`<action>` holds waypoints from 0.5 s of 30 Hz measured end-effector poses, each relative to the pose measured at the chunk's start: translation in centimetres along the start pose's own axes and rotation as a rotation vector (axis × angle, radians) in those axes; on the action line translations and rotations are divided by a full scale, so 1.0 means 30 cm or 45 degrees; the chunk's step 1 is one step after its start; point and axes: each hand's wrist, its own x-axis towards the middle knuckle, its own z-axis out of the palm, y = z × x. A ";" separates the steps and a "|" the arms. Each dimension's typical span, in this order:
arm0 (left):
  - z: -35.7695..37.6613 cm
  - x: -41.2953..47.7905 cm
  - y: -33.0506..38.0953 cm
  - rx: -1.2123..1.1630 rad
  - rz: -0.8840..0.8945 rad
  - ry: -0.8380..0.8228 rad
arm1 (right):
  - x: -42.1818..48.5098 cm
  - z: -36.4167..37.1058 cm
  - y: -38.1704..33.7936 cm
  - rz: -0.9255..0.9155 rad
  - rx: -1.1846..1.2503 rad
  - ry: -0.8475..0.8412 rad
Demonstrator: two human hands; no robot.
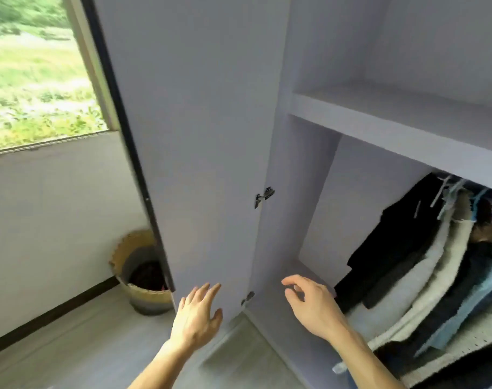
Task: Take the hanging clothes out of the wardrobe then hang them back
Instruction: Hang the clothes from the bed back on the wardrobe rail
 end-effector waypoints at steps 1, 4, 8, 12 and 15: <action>0.020 -0.098 -0.087 -0.008 -0.100 -0.018 | -0.028 0.070 -0.054 -0.092 -0.015 -0.062; 0.061 -0.443 -0.324 -0.027 -0.380 -0.078 | -0.120 0.295 -0.216 -0.355 -0.069 -0.256; 0.046 -0.911 -0.562 -0.064 -0.749 0.017 | -0.266 0.579 -0.467 -0.734 -0.187 -0.500; 0.036 -1.360 -0.686 -0.112 -1.142 0.163 | -0.447 0.795 -0.727 -1.066 -0.218 -0.720; 0.093 -1.639 -0.717 -0.266 -1.463 0.254 | -0.574 0.938 -0.851 -1.280 -0.273 -0.873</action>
